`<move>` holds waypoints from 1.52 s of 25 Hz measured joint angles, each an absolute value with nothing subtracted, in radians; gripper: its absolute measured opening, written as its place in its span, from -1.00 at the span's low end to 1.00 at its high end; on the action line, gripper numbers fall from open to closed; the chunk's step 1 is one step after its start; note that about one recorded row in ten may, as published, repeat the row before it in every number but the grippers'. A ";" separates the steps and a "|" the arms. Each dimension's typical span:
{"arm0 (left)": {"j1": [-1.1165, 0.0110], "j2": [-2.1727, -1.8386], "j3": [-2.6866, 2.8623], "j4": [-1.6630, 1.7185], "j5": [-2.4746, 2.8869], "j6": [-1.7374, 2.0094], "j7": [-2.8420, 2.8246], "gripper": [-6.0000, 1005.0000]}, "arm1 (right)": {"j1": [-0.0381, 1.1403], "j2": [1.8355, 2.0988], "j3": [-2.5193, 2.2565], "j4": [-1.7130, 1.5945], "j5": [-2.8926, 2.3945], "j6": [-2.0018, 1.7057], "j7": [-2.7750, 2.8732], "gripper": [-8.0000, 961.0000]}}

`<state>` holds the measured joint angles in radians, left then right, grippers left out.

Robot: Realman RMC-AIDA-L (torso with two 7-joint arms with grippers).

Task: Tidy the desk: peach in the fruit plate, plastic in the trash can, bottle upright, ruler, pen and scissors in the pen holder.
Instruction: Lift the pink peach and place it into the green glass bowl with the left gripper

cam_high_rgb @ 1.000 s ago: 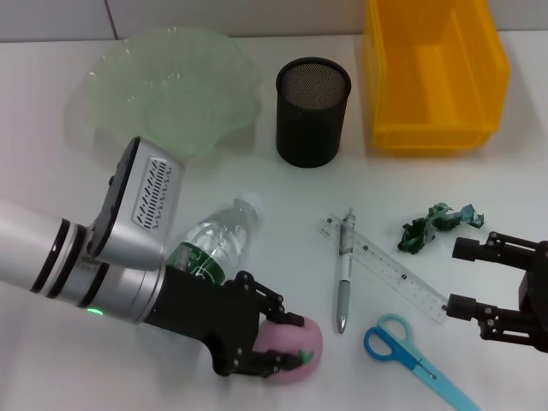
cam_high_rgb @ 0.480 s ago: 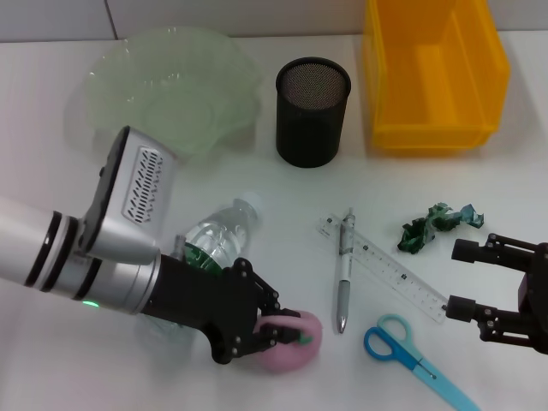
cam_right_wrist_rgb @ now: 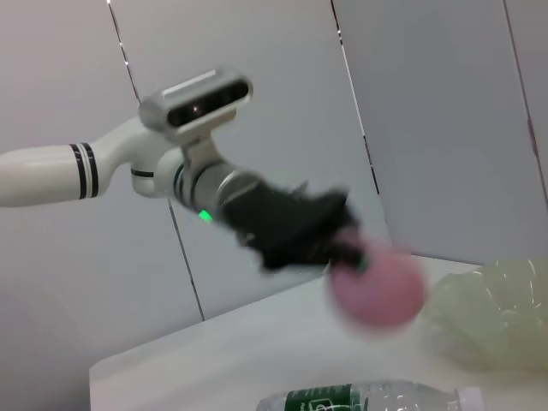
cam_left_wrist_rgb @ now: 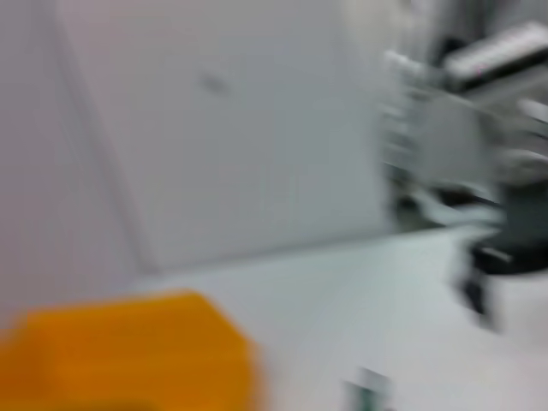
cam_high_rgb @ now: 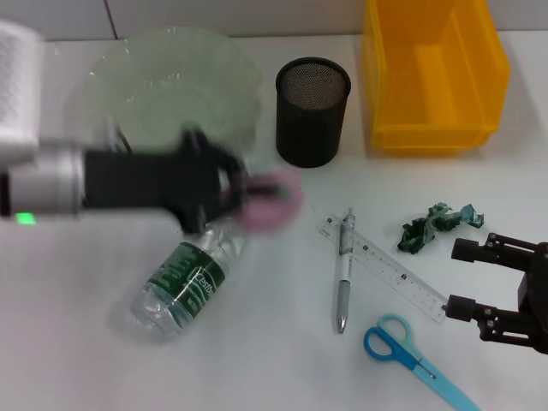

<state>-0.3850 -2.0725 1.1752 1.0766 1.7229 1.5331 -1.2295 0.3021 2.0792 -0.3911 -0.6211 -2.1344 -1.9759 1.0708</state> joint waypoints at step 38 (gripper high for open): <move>-0.494 -2.066 1.091 0.583 1.130 1.131 -1.022 0.23 | 0.341 2.073 -0.371 -0.620 -2.132 -1.979 1.169 0.52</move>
